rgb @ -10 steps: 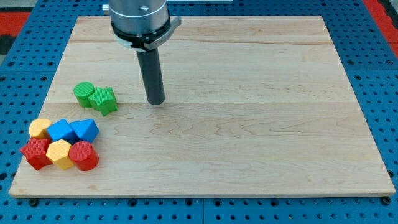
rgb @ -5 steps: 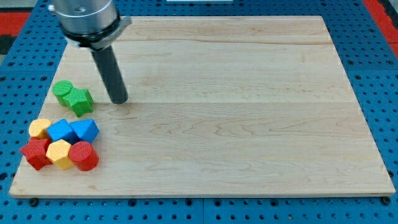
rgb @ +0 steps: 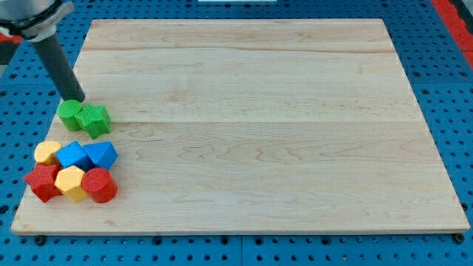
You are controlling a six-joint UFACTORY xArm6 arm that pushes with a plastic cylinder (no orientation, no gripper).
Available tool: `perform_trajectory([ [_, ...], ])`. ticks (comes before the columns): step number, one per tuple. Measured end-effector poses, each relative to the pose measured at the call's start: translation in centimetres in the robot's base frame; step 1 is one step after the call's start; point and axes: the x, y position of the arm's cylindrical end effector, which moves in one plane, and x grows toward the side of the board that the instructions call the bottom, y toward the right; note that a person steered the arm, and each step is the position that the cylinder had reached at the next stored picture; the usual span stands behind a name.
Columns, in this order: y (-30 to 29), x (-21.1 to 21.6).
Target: Push the green blocks into the group
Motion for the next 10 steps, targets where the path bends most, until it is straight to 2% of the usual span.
perform_trajectory([
  [1,-0.1,1.7],
  [2,-0.1,1.4],
  [4,2.0,-2.0],
  [5,3.7,-1.4],
  [10,3.8,3.4],
])
